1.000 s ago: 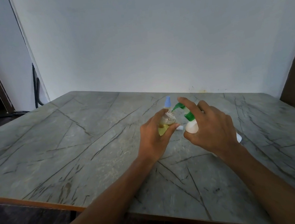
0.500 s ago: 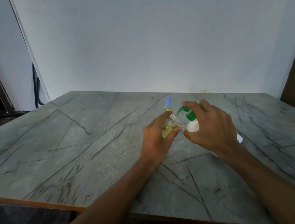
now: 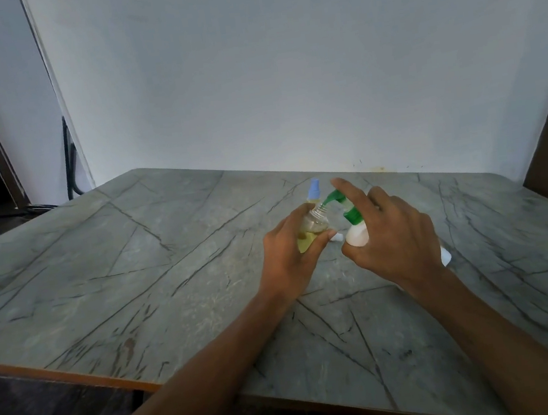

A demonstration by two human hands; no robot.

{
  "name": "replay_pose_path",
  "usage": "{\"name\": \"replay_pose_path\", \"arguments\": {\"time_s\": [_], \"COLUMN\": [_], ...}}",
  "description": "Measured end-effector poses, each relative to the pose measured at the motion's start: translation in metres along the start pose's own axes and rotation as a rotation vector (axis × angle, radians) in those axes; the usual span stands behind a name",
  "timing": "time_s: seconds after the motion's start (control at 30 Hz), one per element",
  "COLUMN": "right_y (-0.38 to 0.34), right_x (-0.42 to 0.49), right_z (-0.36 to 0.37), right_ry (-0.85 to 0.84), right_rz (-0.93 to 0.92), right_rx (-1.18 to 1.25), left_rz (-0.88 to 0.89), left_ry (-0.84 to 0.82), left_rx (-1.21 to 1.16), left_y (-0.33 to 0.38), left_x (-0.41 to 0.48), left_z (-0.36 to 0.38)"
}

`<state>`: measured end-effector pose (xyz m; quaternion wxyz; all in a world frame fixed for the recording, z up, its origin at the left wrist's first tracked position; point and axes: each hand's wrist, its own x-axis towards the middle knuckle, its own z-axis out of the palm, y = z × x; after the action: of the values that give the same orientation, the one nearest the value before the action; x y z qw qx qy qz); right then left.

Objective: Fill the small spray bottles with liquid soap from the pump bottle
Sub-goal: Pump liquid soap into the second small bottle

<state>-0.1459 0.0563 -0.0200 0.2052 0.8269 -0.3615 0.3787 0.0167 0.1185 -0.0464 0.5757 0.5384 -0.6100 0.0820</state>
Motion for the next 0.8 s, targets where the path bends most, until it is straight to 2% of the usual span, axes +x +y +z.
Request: {"name": "replay_pose_path", "arguments": {"time_s": [0.8], "right_y": [0.0053], "right_x": [0.0], "right_z": [0.0006], "right_ry": [0.062], "right_rz": [-0.015], "right_rx": [0.103], "left_rz": [0.041], "left_ry": [-0.036], "left_rx": [0.001], "left_y": [0.0017], "left_x": [-0.0035], "left_z": [0.0038]}}
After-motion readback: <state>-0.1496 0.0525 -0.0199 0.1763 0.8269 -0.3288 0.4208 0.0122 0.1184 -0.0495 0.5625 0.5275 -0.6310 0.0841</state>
